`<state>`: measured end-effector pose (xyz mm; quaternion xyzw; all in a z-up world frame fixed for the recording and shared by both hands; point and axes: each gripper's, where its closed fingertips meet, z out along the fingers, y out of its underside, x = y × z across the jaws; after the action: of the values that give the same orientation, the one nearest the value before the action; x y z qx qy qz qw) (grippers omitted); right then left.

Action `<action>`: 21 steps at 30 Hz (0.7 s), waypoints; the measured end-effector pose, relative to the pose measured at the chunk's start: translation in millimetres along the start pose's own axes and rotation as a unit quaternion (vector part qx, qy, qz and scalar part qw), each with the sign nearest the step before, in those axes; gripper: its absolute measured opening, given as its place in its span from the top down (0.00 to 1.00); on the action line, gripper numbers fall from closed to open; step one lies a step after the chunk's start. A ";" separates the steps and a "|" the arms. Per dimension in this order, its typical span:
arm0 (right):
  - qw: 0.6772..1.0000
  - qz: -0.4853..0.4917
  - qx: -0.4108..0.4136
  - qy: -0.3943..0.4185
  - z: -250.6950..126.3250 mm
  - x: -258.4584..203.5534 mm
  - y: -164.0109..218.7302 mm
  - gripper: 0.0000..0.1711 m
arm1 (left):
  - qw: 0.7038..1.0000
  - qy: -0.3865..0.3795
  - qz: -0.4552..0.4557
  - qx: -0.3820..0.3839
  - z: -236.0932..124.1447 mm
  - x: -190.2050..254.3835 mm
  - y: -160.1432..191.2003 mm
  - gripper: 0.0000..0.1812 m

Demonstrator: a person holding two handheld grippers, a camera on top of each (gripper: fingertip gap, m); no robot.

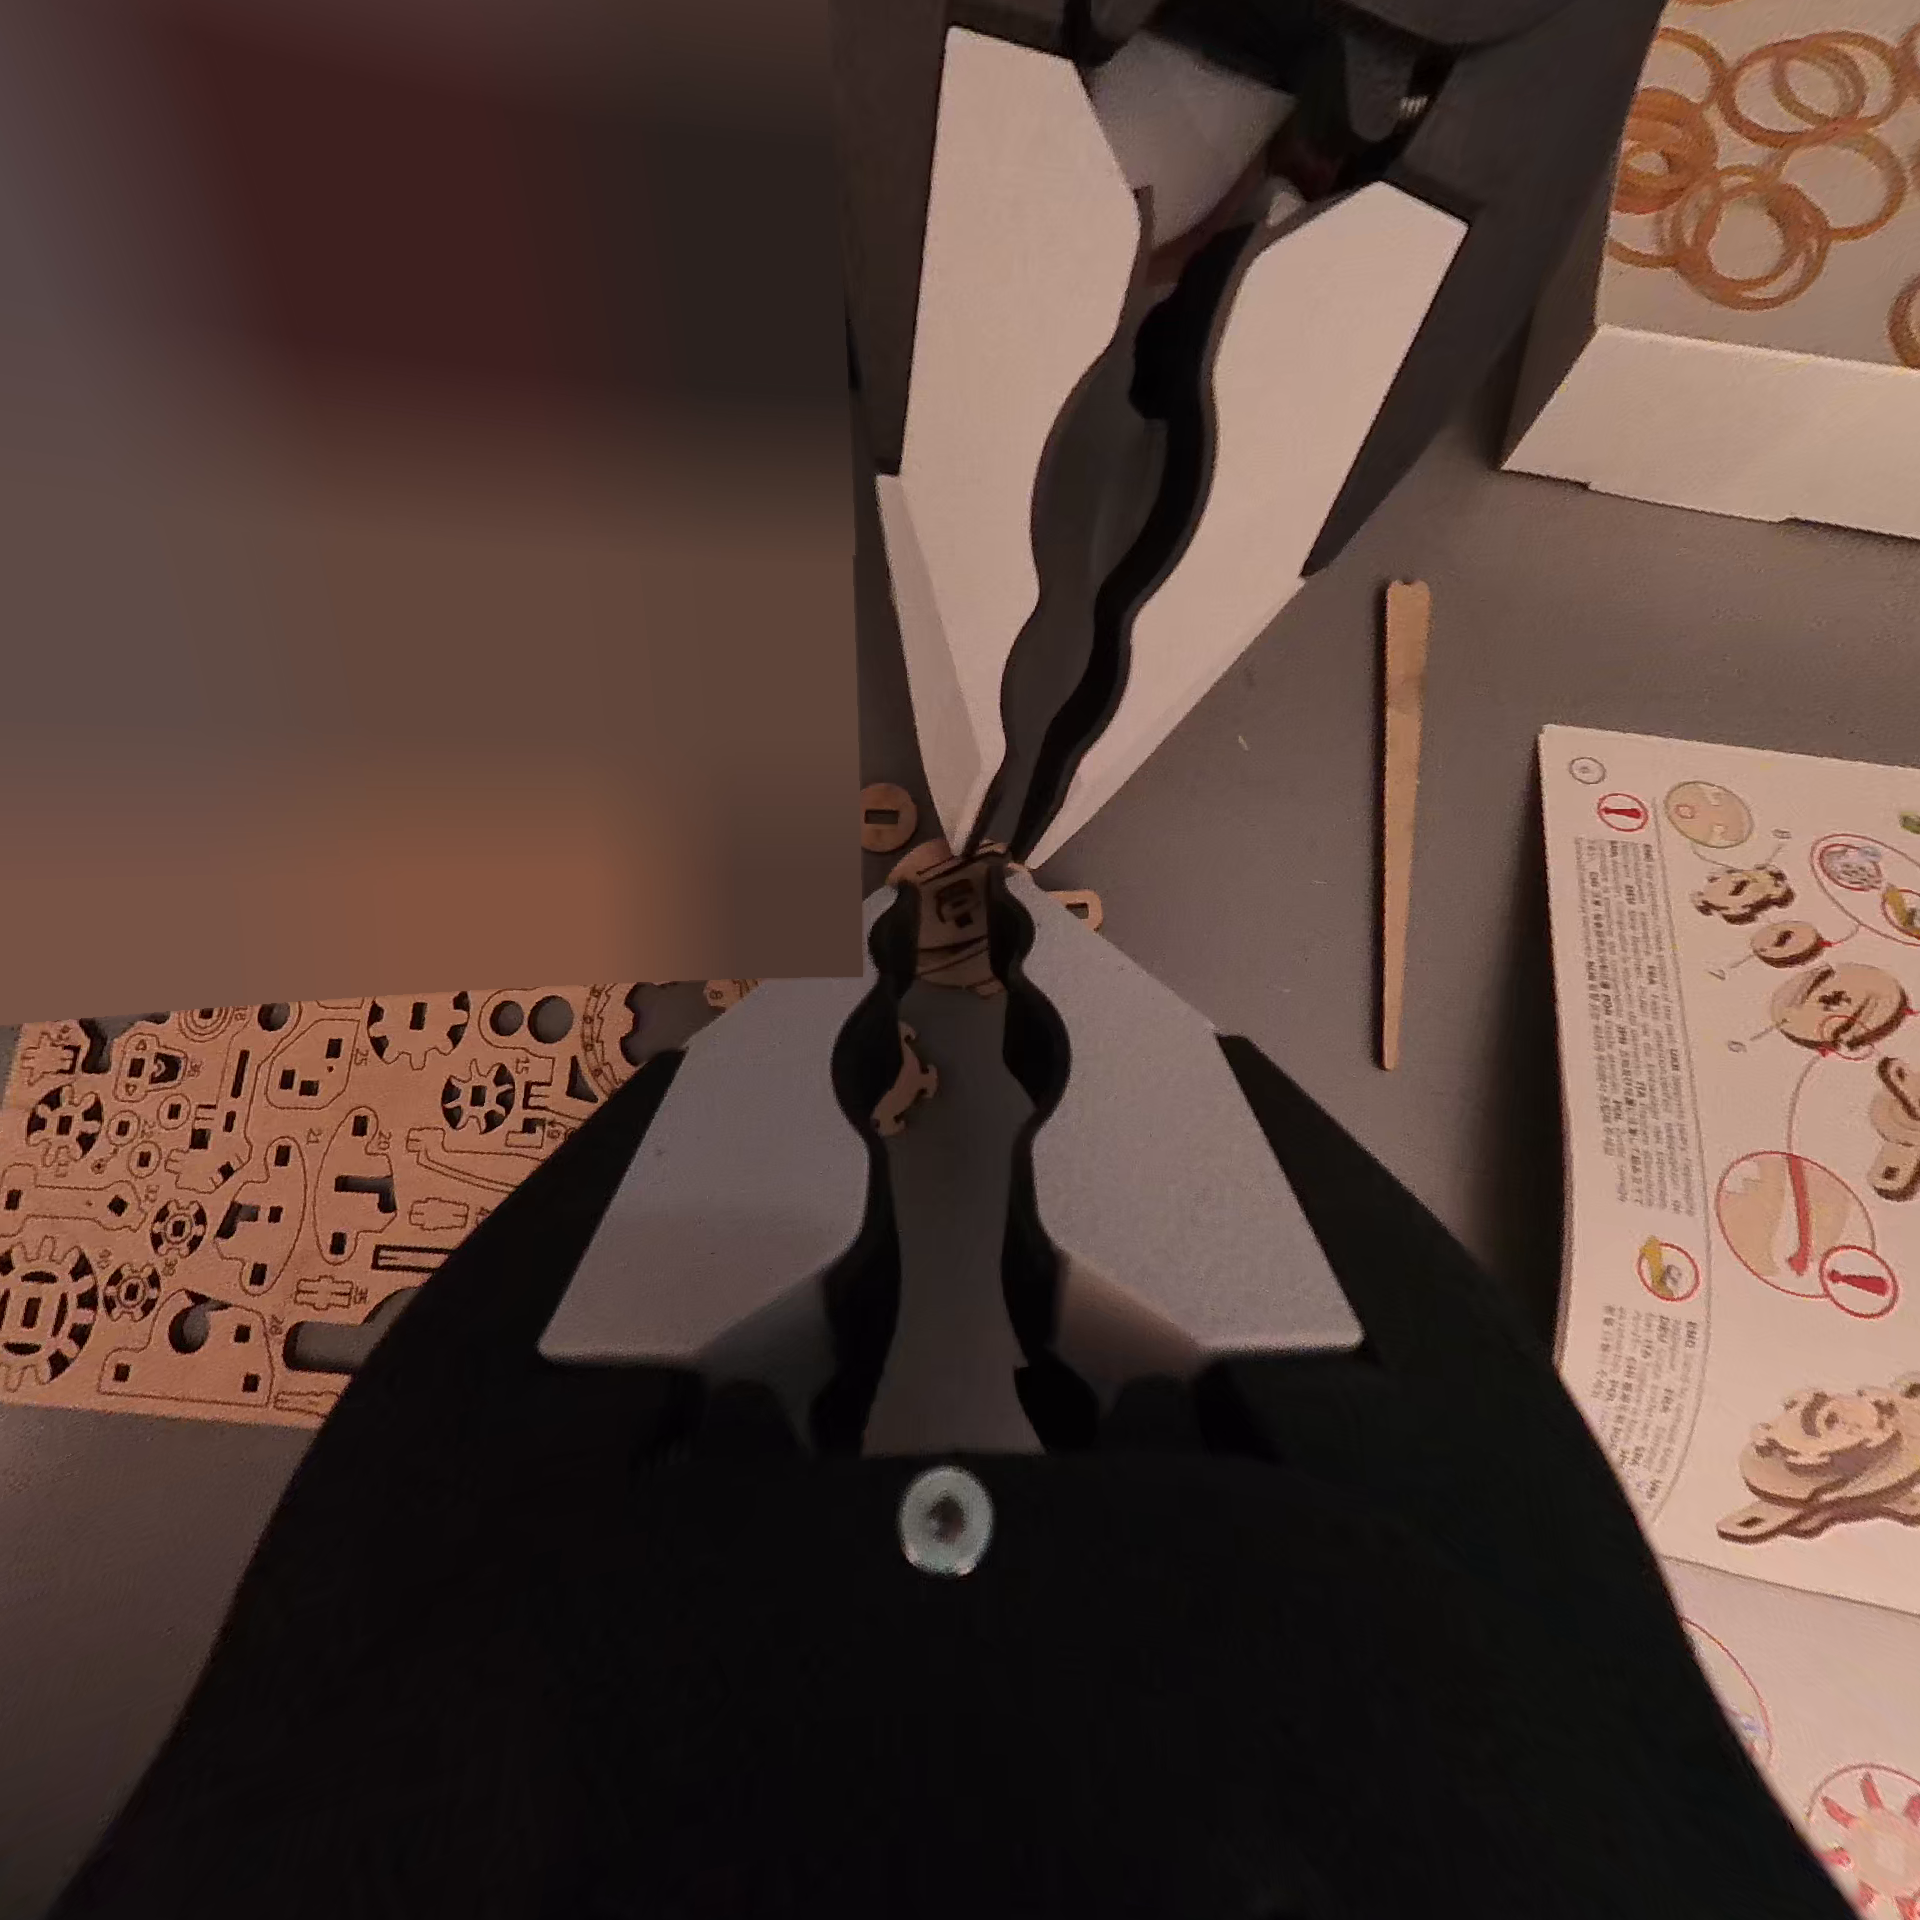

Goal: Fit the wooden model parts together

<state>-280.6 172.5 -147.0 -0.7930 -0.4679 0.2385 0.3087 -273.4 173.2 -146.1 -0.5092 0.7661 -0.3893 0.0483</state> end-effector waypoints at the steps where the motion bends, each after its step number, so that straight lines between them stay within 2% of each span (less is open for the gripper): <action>1: 1.000 0.002 -0.001 -0.003 0.1 -0.7 0.4 0.94 | 1.000 0.002 -0.003 0.001 -0.1 0.1 -0.1 0.96; 16: 0.998 0.012 -0.063 0.006 0.2 -0.5 4.6 0.93 | 1.000 0.008 -0.018 0.006 1.8 -0.4 -0.6 0.95; 18: 0.998 0.009 -0.065 0.006 0.5 -1.5 4.5 0.93 | 1.000 0.012 -0.020 0.000 7.2 1.0 1.8 0.86; 21: 0.998 -0.008 -0.062 0.016 0.7 -1.0 3.6 0.93 | 1.000 0.017 -0.023 -0.004 9.5 2.2 2.6 0.86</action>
<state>-279.4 170.4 -150.0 -0.8107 -0.4830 0.1937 0.2682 -271.9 166.6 -153.7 -0.5199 0.7565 -0.3960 0.0246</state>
